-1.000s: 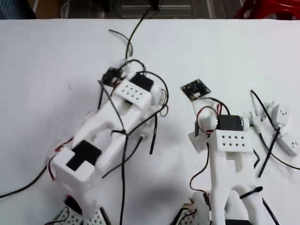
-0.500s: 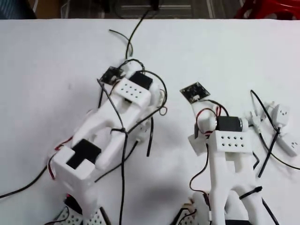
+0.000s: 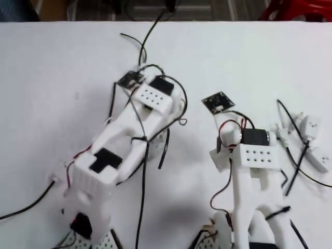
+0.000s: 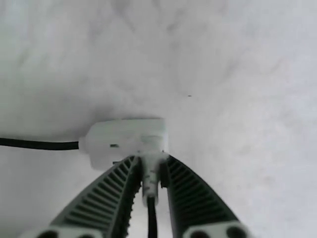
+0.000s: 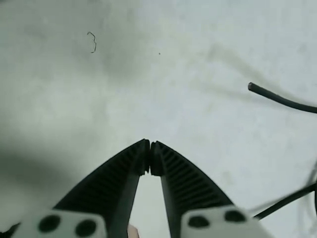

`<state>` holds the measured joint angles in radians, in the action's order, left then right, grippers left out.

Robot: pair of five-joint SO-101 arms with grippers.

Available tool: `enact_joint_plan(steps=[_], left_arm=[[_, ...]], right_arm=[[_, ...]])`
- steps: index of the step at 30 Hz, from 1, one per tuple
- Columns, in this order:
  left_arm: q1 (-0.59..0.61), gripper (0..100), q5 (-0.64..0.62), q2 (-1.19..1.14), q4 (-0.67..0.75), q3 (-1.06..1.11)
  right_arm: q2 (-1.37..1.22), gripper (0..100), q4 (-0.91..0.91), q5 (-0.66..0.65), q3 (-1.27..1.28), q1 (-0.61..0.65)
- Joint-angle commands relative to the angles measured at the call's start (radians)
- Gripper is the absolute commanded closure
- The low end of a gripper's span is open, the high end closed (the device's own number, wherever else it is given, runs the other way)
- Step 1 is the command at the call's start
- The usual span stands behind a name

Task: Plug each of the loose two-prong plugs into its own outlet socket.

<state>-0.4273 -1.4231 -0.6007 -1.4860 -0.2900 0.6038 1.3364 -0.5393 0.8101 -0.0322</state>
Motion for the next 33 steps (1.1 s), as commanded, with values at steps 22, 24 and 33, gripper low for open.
enact_joint_plan(steps=[22,24,33], left_arm=[[0.03,64,0.832,-0.058,-0.301,-0.221],[0.048,65,0.965,-0.044,-0.301,-0.218],[0.176,66,1.373,-0.065,-0.292,-0.149]], right_arm=[[0.018,98.0,-0.012,0.0,-0.012,-0.027],[0.018,98.0,-0.012,0.0,-0.012,-0.027],[0.018,98.0,-0.012,0.0,-0.008,-0.027]])
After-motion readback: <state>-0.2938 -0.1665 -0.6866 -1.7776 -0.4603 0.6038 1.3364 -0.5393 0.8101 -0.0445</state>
